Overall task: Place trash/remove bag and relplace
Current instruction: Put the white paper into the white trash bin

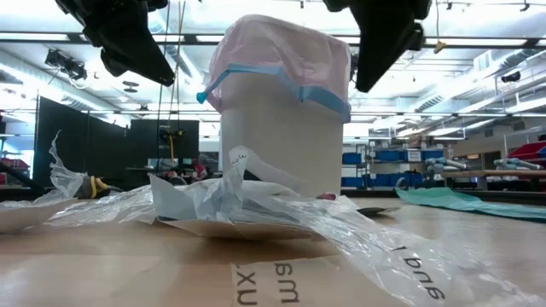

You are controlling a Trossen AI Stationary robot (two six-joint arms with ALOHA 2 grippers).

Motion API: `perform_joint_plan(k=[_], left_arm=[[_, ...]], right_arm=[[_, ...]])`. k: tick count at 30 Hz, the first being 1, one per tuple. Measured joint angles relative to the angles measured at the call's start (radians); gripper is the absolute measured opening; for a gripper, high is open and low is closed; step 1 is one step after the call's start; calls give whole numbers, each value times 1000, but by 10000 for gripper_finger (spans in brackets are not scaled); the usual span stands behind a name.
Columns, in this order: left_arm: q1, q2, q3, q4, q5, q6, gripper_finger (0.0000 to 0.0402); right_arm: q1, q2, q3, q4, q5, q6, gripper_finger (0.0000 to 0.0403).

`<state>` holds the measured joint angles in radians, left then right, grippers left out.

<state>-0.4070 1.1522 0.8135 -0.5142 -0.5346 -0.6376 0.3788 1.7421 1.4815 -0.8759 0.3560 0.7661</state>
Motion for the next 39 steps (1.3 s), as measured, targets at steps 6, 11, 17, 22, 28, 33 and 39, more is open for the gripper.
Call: perform_joint_plan(k=[6,11,17,22,28,33,39], left_arm=[[0,0,0,2,0,-1,96],[-1,0,0,3,-2,2,96],[-1,0,0,3,-5,4,96],[-1,0,0,-1,-8,5,96],[-1,0,0,-5,-19,6,96],[-1,0,0,-8,-30,31,96],[-1,0,0,-8,-31,37,96]], right_arm=[[1,30,-5,22,-68,-206,140],[1,91,-5,36,-63,-327,262],[13,213,-5,47,-72,-402,307],[35,275,-5,44,-40,-404,278],[20,335,-3,68,-19,-361,250],[-7,373,2,5,-96,-228,177],[-7,363,-2,-56,-63,-124,15]])
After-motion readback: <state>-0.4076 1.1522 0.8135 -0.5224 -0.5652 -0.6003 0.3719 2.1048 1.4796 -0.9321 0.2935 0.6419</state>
